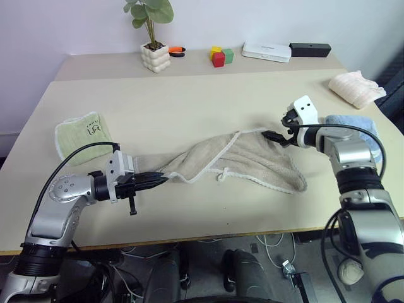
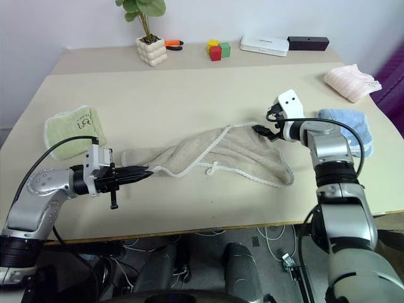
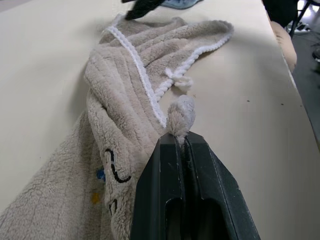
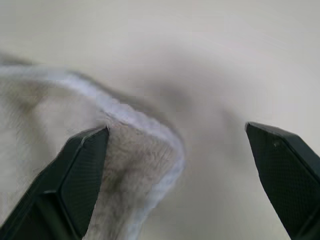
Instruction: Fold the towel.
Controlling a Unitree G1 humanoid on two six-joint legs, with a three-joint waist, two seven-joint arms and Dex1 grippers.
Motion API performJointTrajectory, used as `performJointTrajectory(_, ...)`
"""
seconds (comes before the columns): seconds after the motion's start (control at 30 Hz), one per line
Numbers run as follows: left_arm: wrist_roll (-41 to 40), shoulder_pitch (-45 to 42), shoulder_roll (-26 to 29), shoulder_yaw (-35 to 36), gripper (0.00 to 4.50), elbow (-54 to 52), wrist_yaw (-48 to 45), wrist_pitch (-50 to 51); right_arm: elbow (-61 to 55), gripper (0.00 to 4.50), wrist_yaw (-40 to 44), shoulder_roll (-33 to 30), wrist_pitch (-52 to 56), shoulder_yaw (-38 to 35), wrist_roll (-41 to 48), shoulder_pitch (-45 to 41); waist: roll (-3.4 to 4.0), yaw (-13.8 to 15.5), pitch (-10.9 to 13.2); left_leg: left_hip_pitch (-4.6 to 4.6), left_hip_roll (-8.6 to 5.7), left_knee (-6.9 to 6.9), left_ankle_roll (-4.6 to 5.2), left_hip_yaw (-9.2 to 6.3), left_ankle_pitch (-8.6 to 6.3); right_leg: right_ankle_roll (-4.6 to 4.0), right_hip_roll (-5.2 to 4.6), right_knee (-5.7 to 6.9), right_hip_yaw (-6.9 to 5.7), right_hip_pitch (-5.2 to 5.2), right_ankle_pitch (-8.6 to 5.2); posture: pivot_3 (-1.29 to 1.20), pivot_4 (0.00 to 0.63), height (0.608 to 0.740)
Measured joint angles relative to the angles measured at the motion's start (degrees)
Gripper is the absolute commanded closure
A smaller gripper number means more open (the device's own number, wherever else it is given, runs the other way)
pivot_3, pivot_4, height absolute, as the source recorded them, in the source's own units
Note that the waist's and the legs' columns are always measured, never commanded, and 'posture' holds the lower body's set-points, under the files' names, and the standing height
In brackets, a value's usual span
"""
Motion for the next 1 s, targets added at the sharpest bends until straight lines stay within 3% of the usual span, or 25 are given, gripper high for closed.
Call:
performJointTrajectory(0.37,0.28,0.75,-0.01,-0.02,4.50,-0.24,0.23,-0.09,8.86,0.06,-0.30,1.21,-5.10,0.54,-2.50,-1.80,0.02,-0.23,0.01,-0.01,0.01,-0.02,0.00,0.06,0.03,0.16,0.01,0.01,0.02,-0.04,0.09,0.00,0.150,0.740)
performJointTrajectory(0.47,0.35,1.60,-0.03,-0.02,4.50,-0.37,0.41,-0.12,10.43,0.81,0.41,1.68,-3.33,-0.51,-1.64,-2.53,0.01,-0.21,0.00,0.01,0.02,-0.02,0.00,0.06,0.03,0.15,0.01,0.01,0.03,-0.02,0.09,0.00,0.150,0.740)
performJointTrajectory(0.7,0.53,1.63,-0.09,-0.02,4.50,-0.37,0.57,-1.05,11.01,4.40,3.61,2.27,1.34,-1.74,0.14,-3.38,0.00,-0.11,-0.01,0.07,0.02,-0.01,0.01,0.03,0.00,0.08,0.00,0.01,0.03,0.05,0.05,0.00,0.150,0.740)
performJointTrajectory(1.0,1.46,-0.83,-2.36,0.11,4.50,1.92,2.96,-1.88,9.44,4.46,2.23,2.44,0.52,-2.20,0.29,-2.52,0.00,0.01,-0.02,0.07,0.01,0.00,0.07,0.03,-0.03,0.11,-0.01,0.02,0.02,0.06,0.07,0.00,0.150,0.740)
